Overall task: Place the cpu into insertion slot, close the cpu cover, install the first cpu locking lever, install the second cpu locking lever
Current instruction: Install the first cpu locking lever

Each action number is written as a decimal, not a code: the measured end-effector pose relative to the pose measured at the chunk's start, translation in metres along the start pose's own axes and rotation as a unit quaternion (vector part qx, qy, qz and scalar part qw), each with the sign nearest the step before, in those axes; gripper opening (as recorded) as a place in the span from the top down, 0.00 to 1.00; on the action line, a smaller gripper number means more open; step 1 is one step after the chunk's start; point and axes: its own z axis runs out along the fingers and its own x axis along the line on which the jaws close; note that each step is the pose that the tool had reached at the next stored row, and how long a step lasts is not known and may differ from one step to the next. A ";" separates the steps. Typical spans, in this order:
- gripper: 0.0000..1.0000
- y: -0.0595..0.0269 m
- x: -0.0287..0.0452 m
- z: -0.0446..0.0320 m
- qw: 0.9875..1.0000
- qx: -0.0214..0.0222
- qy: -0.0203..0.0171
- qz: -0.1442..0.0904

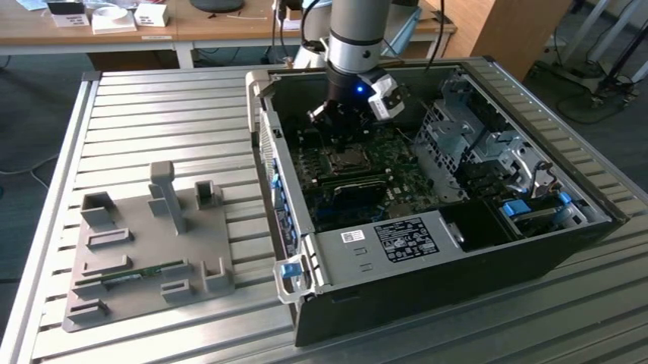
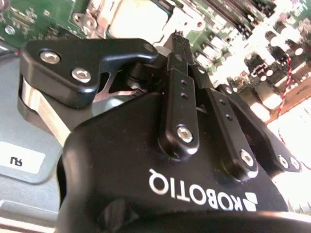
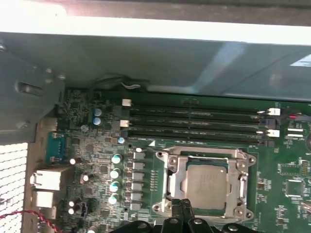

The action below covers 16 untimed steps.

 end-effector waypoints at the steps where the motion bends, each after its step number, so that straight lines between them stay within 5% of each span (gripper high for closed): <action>1: 0.89 0.0001 0.0002 0.0000 1.000 0.000 0.000 0.000; 16: 0.89 0.0001 0.0002 -0.0043 1.000 0.000 0.000 0.000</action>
